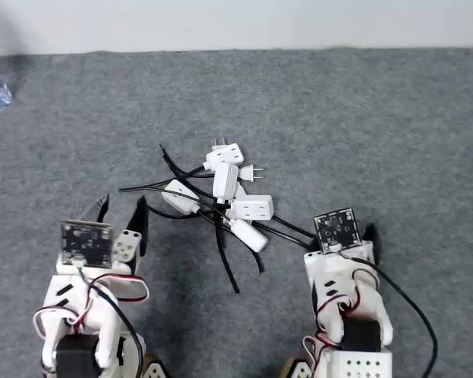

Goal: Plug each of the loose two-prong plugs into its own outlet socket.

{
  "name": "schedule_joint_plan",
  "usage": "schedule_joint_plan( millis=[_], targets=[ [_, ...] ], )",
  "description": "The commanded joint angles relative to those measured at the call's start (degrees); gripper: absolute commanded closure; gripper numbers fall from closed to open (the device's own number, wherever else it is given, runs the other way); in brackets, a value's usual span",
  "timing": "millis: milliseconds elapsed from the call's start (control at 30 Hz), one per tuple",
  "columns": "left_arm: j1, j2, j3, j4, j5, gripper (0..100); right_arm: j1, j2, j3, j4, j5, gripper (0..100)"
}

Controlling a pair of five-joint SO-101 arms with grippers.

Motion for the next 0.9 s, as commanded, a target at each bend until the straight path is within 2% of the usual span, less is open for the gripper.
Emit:
schedule_joint_plan(
  millis=[0,200,400,567,867],
  targets=[
    [-3.9,0.4,-0.4,-0.4,1.7,82,1.1,-0.2,-2.8,-2.6,0.8,68.4],
    [-2.5,5.1,-6.4,2.7,-1.4,82,1.1,-0.2,-11.3,0.2,-4.3,68.4],
    [-0.8,28.3,-21.3,6.5,-1.9,82,-3.9,-0.1,-19.7,7.2,-6.9,68.4],
    [-0.5,43.9,-30.9,6.4,-1.9,82,-5.3,-0.1,-20.3,7.6,-6.9,68.4],
    [9.8,59.8,-47.7,10.5,-1.9,82,-5.3,0.0,-21.5,7.2,-6.9,68.4]
  ],
)
